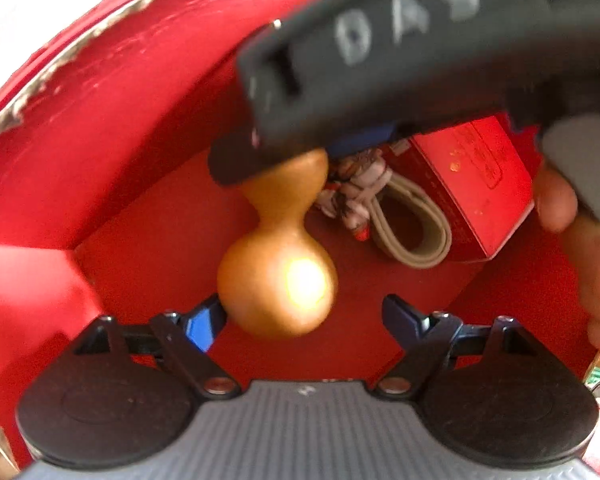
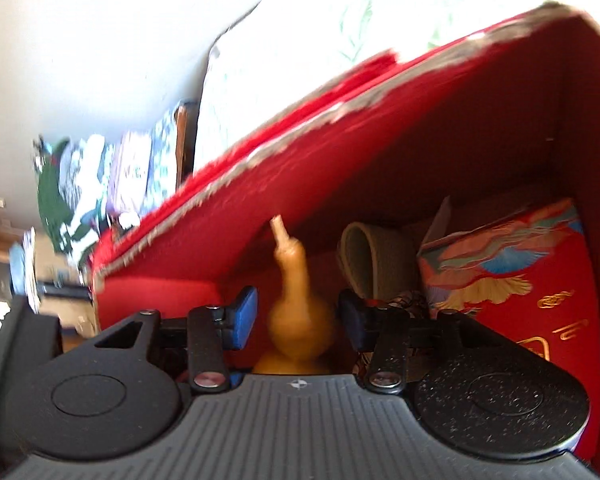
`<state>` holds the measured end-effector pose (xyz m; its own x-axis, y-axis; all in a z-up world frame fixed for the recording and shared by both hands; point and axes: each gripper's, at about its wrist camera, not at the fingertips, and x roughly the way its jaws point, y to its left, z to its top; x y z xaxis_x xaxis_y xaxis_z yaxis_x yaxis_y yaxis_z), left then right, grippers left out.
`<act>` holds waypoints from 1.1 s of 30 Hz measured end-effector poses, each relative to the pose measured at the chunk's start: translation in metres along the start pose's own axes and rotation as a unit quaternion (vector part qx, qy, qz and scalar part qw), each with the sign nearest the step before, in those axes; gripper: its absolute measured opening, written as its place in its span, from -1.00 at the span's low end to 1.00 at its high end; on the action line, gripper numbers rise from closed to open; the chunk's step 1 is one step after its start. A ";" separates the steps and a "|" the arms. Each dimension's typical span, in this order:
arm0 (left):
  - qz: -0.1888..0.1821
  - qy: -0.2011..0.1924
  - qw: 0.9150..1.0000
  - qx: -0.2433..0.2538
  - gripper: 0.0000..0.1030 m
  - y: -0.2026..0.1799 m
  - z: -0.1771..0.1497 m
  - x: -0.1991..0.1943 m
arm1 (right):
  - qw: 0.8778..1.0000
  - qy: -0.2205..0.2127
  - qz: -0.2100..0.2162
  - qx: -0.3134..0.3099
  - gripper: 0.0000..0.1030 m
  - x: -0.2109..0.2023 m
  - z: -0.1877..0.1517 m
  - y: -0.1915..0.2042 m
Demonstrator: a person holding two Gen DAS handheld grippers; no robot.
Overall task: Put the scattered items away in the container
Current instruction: 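Lower the gourd beside the slippers and open the right gripper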
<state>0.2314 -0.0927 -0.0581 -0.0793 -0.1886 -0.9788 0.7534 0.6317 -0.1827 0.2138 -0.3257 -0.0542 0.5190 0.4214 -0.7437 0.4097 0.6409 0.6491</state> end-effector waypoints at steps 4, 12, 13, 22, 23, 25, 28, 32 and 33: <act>-0.004 0.002 0.999 0.034 0.64 -0.011 -0.002 -0.002 | 1.000 -0.014 0.005 0.003 -0.03 -0.008 0.003 -0.004; -0.048 0.021 0.998 0.041 0.70 -0.023 0.004 0.006 | 0.997 -0.073 0.000 0.027 0.14 -0.032 -0.002 -0.013; -0.051 0.022 0.998 0.041 0.70 -0.023 0.003 0.006 | 0.997 -0.069 0.011 0.035 0.20 -0.032 -0.002 -0.017; -0.050 -0.002 0.998 0.023 0.71 -0.016 -0.010 -0.007 | 0.992 -0.110 0.068 -0.007 -0.22 -0.047 -0.010 -0.014; -0.046 -0.006 0.999 0.024 0.71 -0.016 -0.012 -0.010 | 0.993 -0.103 0.061 -0.020 -0.23 -0.045 -0.010 -0.010; -0.034 -0.013 0.999 0.027 0.73 -0.015 -0.016 -0.016 | 0.995 -0.080 0.049 -0.039 -0.29 -0.028 -0.010 0.006; -0.026 -0.016 0.999 0.022 0.76 -0.010 -0.017 -0.017 | 0.996 -0.051 0.025 -0.071 -0.29 -0.006 -0.009 0.026; -0.043 -0.002 0.999 0.008 0.76 -0.007 -0.016 -0.011 | 0.997 -0.006 -0.010 -0.078 -0.29 0.022 -0.007 0.035; -0.049 -0.004 0.999 0.012 0.76 -0.008 -0.016 -0.012 | 0.998 0.000 -0.010 -0.064 -0.34 0.024 -0.006 0.028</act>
<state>0.2155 -0.0836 -0.0460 -0.1485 -0.2550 -0.9555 0.7571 0.5922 -0.2757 0.2333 -0.2941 -0.0546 0.5116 0.4086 -0.7559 0.3207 0.7253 0.6092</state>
